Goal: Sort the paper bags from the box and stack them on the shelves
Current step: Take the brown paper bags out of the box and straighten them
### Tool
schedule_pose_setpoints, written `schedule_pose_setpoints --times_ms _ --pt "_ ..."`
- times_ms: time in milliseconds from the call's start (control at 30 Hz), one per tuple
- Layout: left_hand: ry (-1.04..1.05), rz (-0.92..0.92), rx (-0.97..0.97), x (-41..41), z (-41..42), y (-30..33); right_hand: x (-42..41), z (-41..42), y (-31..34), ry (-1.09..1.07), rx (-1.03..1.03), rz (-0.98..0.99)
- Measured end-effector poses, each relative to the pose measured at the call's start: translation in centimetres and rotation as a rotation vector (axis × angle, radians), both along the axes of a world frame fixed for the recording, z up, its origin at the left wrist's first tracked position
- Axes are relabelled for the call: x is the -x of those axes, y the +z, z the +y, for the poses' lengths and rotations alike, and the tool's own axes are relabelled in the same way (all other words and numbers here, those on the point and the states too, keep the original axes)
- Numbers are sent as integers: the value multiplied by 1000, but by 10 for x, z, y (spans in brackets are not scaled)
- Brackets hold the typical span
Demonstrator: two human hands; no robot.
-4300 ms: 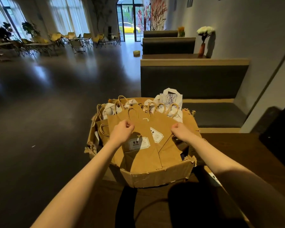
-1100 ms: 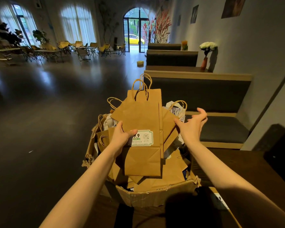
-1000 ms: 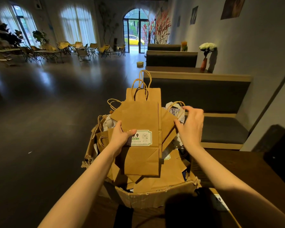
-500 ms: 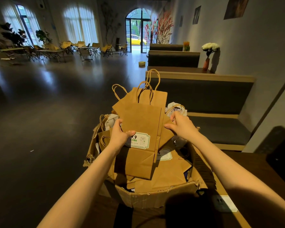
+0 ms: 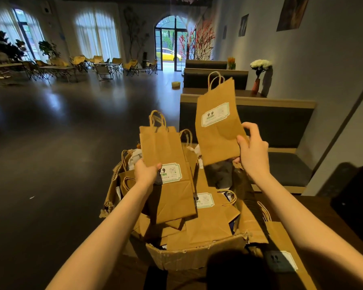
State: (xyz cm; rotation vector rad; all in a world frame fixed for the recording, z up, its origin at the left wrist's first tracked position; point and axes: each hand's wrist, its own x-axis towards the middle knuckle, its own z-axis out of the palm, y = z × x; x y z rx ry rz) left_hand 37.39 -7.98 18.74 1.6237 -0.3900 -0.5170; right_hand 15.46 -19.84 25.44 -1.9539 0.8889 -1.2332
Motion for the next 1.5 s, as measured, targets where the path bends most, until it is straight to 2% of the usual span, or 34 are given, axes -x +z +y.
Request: schedule_pose_setpoints --times_ms 133,233,300,367,533,667,800,867,933,1000,1067,1200,1367,1500 --pt "50 217 119 7 -5 6 -2 8 -15 166 -249 -193" --pt "40 428 235 14 -6 19 -9 15 -36 273 -375 -163" --pt "47 498 297 16 -6 27 -13 18 -47 289 -415 -108" --pt "55 473 345 16 -7 31 -17 19 -56 273 -429 -43" --pt "59 227 337 23 -4 32 -28 21 -67 288 -419 9" --pt "0 213 323 25 0 29 -34 19 -73 305 -403 114" --pt "-33 227 325 20 4 30 -35 9 -76 221 -376 156" --pt "-67 231 318 16 6 28 -39 3 -69 243 -522 130" --pt "-117 216 319 14 9 26 -42 -2 -66 367 -713 100" --pt "-153 198 331 14 11 26 -44 1 -63 474 -791 79" --pt "-169 214 343 12 13 25 -47 3 -65 500 -755 40" --pt "-179 315 357 4 16 21 -49 -4 -72 292 -562 25" --pt "-189 433 383 -6 22 15 -37 -7 -60 250 -538 -65" --pt "-258 409 389 0 21 15 -43 -8 -62 236 -493 -28"
